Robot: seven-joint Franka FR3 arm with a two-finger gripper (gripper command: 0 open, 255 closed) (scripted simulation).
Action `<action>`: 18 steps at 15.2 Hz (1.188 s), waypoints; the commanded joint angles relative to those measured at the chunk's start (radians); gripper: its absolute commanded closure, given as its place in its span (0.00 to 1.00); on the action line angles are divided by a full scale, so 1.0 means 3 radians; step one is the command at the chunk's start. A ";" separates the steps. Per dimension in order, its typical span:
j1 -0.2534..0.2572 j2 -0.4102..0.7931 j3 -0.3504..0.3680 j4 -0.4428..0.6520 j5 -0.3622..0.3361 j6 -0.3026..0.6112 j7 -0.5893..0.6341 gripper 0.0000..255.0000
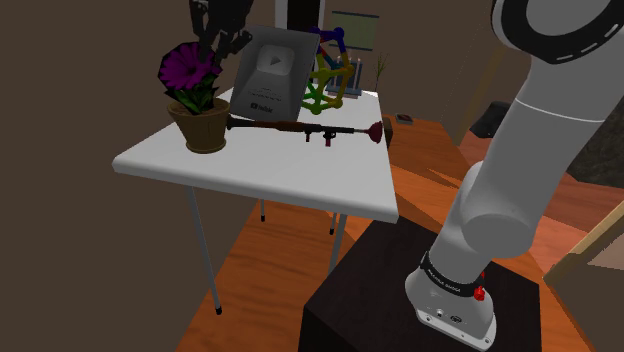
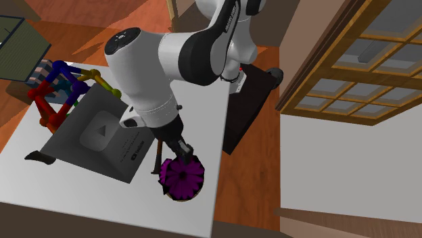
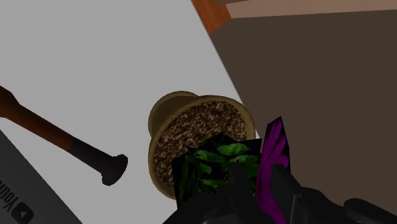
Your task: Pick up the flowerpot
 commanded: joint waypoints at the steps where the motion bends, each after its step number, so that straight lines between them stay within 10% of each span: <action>1: 0.0000 0.0001 0.0001 -0.0004 0.0000 0.0002 -0.0001 1.00; 18: -0.0012 0.0180 -0.0011 0.0711 -0.0046 -0.0506 0.0180 1.00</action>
